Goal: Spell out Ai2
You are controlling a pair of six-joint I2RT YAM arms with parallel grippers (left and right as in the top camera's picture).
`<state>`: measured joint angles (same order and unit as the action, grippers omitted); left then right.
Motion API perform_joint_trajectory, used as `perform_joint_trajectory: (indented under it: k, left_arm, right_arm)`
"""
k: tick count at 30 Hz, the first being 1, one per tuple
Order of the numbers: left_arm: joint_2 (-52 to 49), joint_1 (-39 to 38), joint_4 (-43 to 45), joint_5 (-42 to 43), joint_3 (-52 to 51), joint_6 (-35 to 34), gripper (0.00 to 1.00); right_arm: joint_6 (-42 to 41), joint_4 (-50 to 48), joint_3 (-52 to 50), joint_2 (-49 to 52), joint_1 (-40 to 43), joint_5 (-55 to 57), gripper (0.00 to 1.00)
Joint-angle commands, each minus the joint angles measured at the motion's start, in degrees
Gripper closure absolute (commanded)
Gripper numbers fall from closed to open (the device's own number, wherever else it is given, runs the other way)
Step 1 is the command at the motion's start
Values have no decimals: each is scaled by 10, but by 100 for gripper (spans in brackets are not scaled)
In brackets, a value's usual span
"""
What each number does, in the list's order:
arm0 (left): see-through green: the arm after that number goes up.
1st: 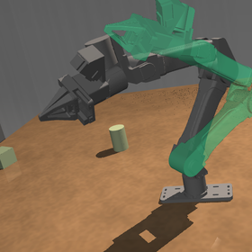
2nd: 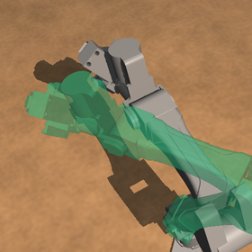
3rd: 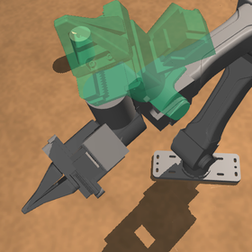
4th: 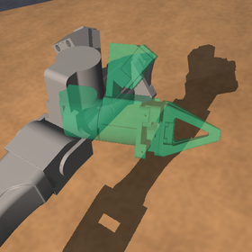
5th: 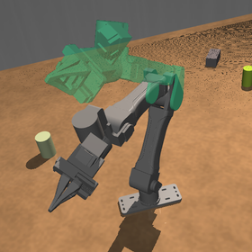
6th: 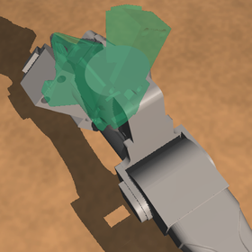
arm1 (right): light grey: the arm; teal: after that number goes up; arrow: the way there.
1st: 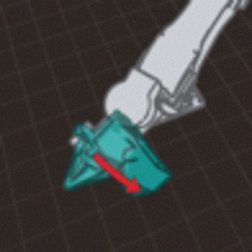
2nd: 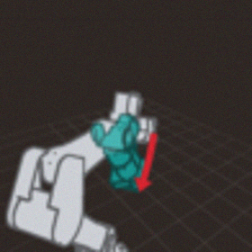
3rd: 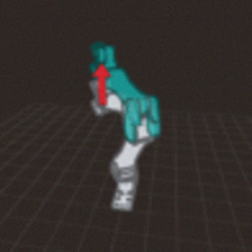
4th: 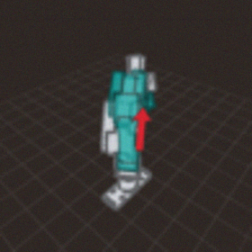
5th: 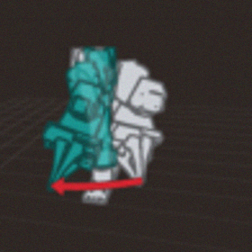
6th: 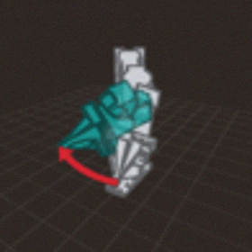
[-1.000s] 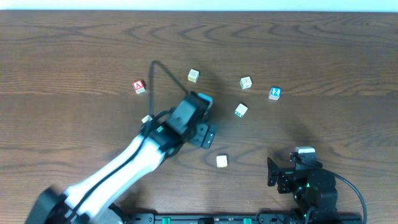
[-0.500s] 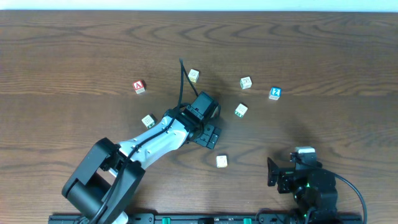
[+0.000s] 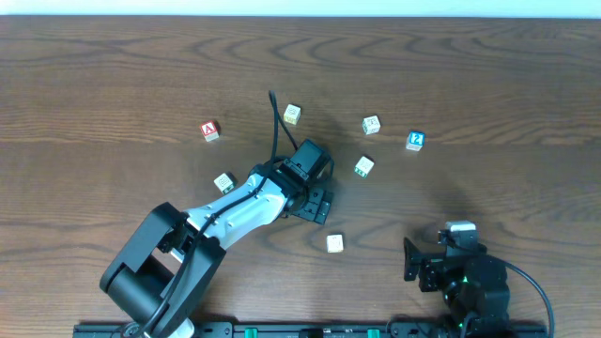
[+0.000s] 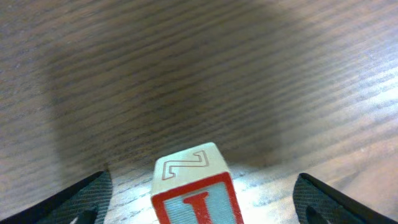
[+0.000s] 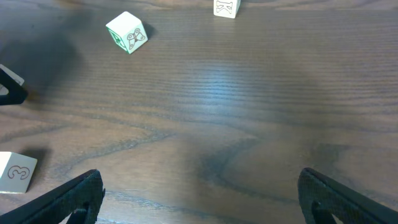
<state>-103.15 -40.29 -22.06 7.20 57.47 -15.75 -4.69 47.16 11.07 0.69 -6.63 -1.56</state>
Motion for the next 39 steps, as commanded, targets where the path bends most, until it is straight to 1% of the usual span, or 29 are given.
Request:
perform_joint_trajectory:
  k: [1, 5, 9, 15, 17, 23, 25, 32, 37, 39]
  left_arm:
    - [-15, 2, -2, 1, 7, -48, 13]
    - [-15, 2, -2, 1, 7, -77, 23]
    - [-15, 2, -4, 0, 7, -89, 39]
    - [-15, 2, -4, -1, 7, -90, 51]
    - [-15, 2, -4, -1, 7, -90, 58]
    - [-15, 2, -5, -3, 7, -89, 62]
    - [-15, 2, -5, -3, 7, -90, 66]
    - [-15, 2, -4, -4, 7, -89, 69]
    - [-10, 2, -14, -7, 25, -90, 77]
    - [-10, 2, -35, -30, 52, -90, 86]
  right_arm:
    - [9, 2, -6, -4, 4, -2, 1]
    - [9, 2, -6, -4, 4, -2, 1]
    - [9, 2, -6, -4, 4, -2, 1]
    - [9, 2, -6, -4, 4, -2, 1]
    - [9, 2, -6, -4, 4, -2, 1]
    - [9, 2, -6, -4, 4, -2, 1]
    - [9, 2, -6, -4, 4, -2, 1]
    - [9, 2, -6, -4, 4, -2, 1]
    - [9, 2, -6, -4, 4, -2, 1]
    - [9, 2, -6, -4, 4, -2, 1]
